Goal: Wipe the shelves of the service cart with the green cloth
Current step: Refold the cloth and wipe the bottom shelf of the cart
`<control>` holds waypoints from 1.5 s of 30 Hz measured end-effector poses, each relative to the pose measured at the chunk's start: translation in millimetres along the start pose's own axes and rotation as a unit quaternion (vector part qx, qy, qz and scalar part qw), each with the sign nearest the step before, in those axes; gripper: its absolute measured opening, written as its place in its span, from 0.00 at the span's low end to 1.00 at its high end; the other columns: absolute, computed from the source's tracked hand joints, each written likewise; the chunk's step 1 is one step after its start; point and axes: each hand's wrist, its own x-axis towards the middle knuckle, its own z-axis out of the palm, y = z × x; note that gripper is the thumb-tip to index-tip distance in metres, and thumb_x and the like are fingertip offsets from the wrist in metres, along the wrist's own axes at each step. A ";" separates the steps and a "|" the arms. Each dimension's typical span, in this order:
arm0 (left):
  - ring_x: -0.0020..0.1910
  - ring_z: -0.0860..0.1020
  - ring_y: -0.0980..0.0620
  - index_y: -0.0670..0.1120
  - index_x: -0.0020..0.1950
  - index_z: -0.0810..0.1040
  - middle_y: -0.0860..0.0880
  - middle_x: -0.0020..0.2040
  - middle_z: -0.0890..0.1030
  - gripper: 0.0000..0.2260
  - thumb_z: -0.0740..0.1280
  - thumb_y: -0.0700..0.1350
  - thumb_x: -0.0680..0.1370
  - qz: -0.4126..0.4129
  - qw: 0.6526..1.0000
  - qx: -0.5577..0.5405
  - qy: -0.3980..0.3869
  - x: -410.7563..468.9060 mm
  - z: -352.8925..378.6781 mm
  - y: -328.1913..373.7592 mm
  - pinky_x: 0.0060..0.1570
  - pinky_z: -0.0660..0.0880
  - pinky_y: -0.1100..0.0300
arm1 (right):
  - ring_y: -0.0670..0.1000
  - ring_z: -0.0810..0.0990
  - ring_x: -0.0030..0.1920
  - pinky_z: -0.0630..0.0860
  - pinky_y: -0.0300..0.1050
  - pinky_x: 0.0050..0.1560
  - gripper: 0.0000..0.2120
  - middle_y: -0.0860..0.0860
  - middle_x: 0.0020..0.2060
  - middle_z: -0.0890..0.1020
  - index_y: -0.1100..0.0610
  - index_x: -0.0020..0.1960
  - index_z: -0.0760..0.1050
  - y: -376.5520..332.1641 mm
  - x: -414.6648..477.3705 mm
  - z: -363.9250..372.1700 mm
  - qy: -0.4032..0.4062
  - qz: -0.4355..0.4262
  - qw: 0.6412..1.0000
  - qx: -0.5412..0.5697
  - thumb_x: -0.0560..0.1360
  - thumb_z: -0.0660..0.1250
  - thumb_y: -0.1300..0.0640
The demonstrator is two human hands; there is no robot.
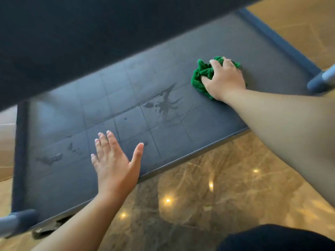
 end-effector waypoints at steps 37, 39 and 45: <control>0.81 0.46 0.48 0.44 0.82 0.47 0.45 0.82 0.49 0.47 0.44 0.75 0.72 0.035 0.998 0.051 -0.026 39.5 16.5 46.5 0.76 0.51 0.39 | 0.59 0.58 0.77 0.60 0.56 0.74 0.25 0.60 0.76 0.62 0.50 0.74 0.66 57.0 18.3 -24.7 0.007 -0.010 1.000 -0.017 0.79 0.60 0.43; 0.81 0.45 0.48 0.44 0.82 0.47 0.45 0.82 0.48 0.48 0.44 0.75 0.71 0.042 0.996 0.067 -0.035 41.8 18.8 52.4 0.76 0.51 0.39 | 0.59 0.57 0.78 0.59 0.56 0.74 0.26 0.60 0.77 0.60 0.50 0.75 0.64 67.7 31.9 -30.7 0.019 0.030 0.999 -0.018 0.80 0.59 0.42; 0.81 0.43 0.47 0.46 0.82 0.49 0.44 0.82 0.46 0.51 0.43 0.78 0.68 0.051 0.993 0.099 -0.045 43.4 24.3 63.1 0.75 0.52 0.39 | 0.60 0.53 0.79 0.55 0.56 0.77 0.29 0.61 0.78 0.57 0.49 0.76 0.64 67.1 73.0 -34.5 0.035 0.089 0.995 0.005 0.79 0.58 0.37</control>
